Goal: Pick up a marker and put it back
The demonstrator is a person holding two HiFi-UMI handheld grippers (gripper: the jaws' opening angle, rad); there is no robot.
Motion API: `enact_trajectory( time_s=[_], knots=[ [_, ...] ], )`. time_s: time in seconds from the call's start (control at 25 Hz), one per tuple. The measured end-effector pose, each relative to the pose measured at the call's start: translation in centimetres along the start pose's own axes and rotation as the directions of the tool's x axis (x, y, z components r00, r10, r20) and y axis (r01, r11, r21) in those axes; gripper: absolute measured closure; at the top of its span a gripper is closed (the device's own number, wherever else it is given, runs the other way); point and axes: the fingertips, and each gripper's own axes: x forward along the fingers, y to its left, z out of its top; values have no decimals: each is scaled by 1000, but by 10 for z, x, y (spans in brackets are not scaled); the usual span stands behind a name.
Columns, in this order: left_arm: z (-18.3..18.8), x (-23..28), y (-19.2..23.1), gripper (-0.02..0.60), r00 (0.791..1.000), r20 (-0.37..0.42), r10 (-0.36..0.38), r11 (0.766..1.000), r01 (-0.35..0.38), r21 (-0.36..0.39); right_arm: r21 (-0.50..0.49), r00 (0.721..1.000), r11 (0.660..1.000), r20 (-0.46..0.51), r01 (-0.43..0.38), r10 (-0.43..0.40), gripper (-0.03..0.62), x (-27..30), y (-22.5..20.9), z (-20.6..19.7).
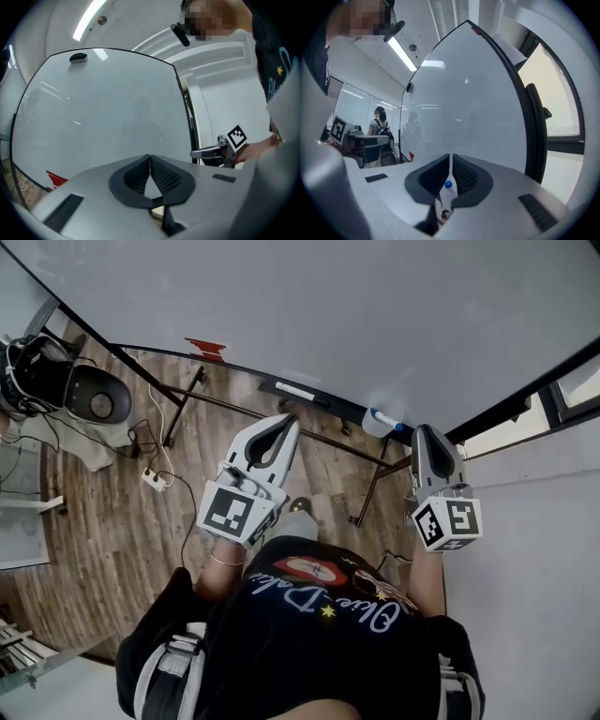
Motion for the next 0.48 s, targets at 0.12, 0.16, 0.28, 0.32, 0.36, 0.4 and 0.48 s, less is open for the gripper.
enact_trajectory(
  time_s=[0.12,0.16,0.28,0.32,0.36,0.4,0.48],
  knots=[
    [0,7,-7,578,1000,-2,-21,1000,21,1,-7,1000,1000,2,-12,12,590,-6,2,3],
    [0,9,-9,578,1000,-2,-28,1000,28,1,-9,1000,1000,3,-15,15,592,-8,3,4],
    [0,14,-15,578,999,-2,-46,999,46,0,-15,1000,1000,10,-22,22,592,-14,6,7],
    [0,16,-16,578,999,1,-53,999,53,1,-16,1000,1000,12,-24,25,592,-16,7,8],
    [1,17,-18,578,998,2,-59,998,59,3,-17,1000,999,15,-27,27,592,-17,8,10],
    [1,18,-20,578,998,2,-65,998,65,5,-18,999,999,19,-29,30,592,-19,9,11],
    [2,20,-23,578,997,5,-79,997,79,8,-17,999,999,29,-35,35,594,-23,11,13]
  ],
)
